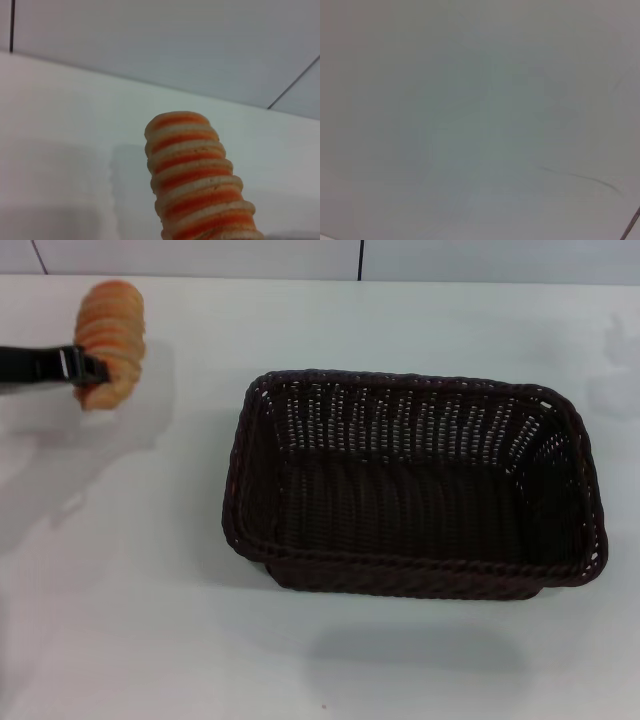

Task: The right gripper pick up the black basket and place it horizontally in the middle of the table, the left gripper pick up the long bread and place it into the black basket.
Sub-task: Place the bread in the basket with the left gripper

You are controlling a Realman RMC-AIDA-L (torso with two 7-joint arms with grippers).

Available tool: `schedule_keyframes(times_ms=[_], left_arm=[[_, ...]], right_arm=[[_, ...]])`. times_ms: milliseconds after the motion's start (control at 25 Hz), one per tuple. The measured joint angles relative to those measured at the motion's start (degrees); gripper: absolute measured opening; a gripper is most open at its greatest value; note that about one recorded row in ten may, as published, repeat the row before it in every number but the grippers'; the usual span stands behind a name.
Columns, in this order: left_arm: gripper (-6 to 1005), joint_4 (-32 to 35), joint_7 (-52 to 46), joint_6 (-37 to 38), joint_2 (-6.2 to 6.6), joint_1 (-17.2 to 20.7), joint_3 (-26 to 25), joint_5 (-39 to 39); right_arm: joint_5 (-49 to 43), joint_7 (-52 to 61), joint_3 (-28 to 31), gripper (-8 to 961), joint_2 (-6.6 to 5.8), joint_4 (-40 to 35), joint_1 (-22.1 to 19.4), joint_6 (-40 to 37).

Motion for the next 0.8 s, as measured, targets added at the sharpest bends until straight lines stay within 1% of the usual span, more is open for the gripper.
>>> schedule_keyframes(times_ms=[40, 160, 360, 400, 480, 520, 640, 760, 800], left_arm=[[140, 0.0, 0.0, 0.0, 0.0, 0.0, 0.0, 0.0], [135, -5.59, -0.16, -3.98, 0.0, 1.16, -0.98, -1.02], [136, -13.25, 0.36, -12.51, -0.05, 1.94, -5.06, -5.0], [136, -16.18, 0.45, -14.63, -0.03, 2.87, -6.49, -6.97], [136, -16.18, 0.45, -14.63, -0.03, 2.87, -6.49, -6.97], [136, -18.96, 0.7, -17.55, 0.0, 4.03, -8.57, -10.75], [137, -19.93, 1.53, -21.14, -0.02, 4.69, -11.15, -15.53], [137, -19.91, 2.06, -23.26, -0.06, 5.18, -12.39, -19.08], [137, -19.49, 2.36, -24.24, -0.05, 5.49, -12.57, -21.95]], right_arm=[[0.0, 0.0, 0.0, 403, 0.0, 0.0, 0.0, 0.0], [0.0, 0.1, 0.14, 403, 0.0, -0.08, 0.0, -0.13], [0.0, 0.2, 0.86, 403, 0.0, -0.09, -0.09, -0.16], [0.0, 0.2, 1.07, 403, -0.01, -0.09, -0.14, -0.17], [0.0, 0.19, 1.24, 404, -0.02, -0.11, -0.16, -0.17], [0.0, 0.17, 1.49, 404, -0.05, -0.14, -0.16, -0.17], [0.0, -0.05, 2.47, 404, -0.08, -0.23, -0.17, -0.2], [0.0, -0.1, 3.23, 404, -0.1, -0.37, -0.12, -0.21], [0.0, -0.12, 3.69, 404, -0.15, -0.72, 0.09, -0.21]])
